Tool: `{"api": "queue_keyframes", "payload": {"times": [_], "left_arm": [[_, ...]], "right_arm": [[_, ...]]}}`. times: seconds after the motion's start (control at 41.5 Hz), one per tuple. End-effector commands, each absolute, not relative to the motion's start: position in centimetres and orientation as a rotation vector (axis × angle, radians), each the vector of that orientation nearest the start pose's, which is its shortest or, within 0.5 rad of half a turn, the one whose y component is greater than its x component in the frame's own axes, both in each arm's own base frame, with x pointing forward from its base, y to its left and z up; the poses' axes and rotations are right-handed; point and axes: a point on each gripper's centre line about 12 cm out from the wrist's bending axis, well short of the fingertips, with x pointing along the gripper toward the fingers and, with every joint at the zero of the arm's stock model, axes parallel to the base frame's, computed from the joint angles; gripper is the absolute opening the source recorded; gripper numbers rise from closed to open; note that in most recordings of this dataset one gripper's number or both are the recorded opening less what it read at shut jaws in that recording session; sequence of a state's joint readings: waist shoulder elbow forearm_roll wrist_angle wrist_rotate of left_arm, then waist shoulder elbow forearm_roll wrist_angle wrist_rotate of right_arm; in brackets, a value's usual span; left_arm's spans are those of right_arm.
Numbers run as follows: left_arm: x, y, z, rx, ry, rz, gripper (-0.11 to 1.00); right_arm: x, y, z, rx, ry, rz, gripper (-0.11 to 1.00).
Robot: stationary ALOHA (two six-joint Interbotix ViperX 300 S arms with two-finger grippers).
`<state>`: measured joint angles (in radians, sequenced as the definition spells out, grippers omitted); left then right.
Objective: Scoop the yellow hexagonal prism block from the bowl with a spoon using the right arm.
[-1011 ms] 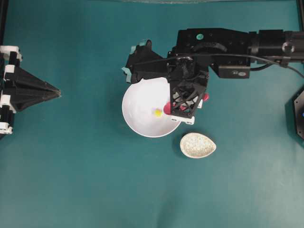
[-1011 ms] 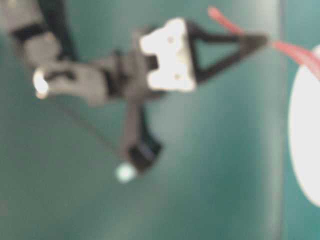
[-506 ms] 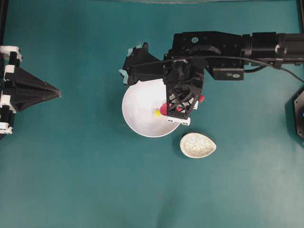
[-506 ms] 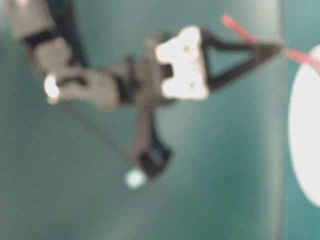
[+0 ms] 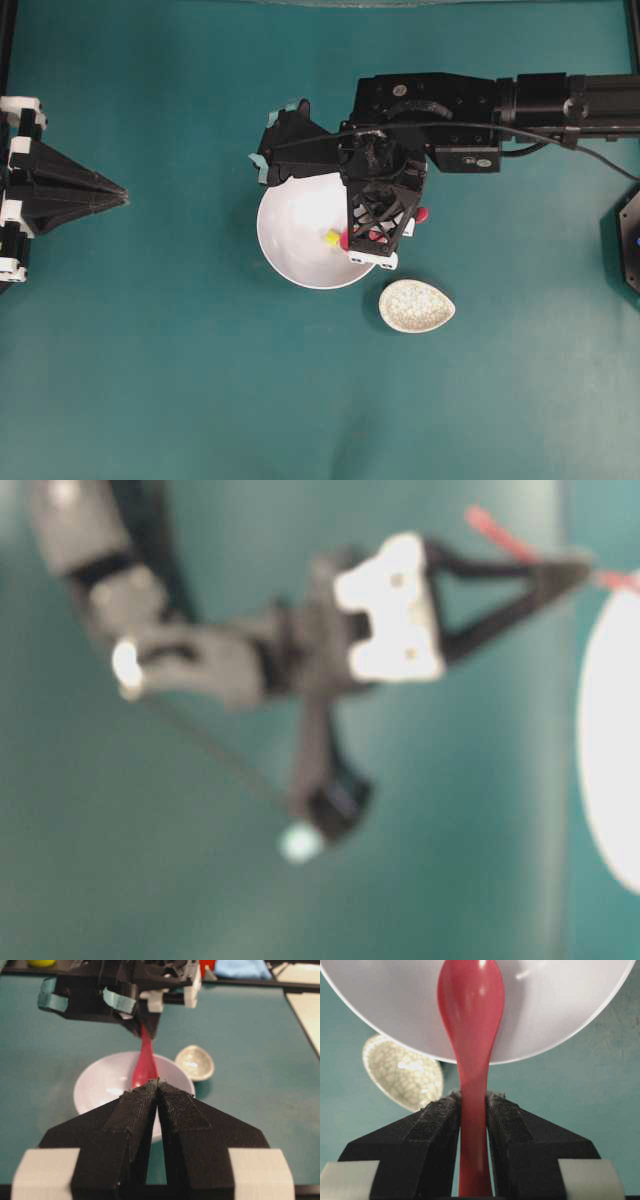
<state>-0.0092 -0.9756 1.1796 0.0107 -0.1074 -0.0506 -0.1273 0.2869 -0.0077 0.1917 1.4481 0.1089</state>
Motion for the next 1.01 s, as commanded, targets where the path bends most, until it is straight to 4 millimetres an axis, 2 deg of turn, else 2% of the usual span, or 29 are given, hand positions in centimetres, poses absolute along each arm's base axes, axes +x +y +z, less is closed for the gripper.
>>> {"api": "queue_keyframes", "payload": {"times": [0.0,0.578,0.987], "left_arm": [[19.9,-0.2,28.2,-0.038,0.072,-0.008,0.08],[19.9,-0.2,28.3,-0.038,0.068,-0.008,0.08],[19.9,-0.2,28.3,-0.038,0.068,-0.008,0.08]], "right_arm": [[41.5,-2.9,21.3,0.37,1.677,-0.059,0.23],[42.5,-3.1,20.8,0.366,1.665,-0.059,0.23],[43.8,-3.4,19.6,0.341,1.589,-0.053,0.22]]}}
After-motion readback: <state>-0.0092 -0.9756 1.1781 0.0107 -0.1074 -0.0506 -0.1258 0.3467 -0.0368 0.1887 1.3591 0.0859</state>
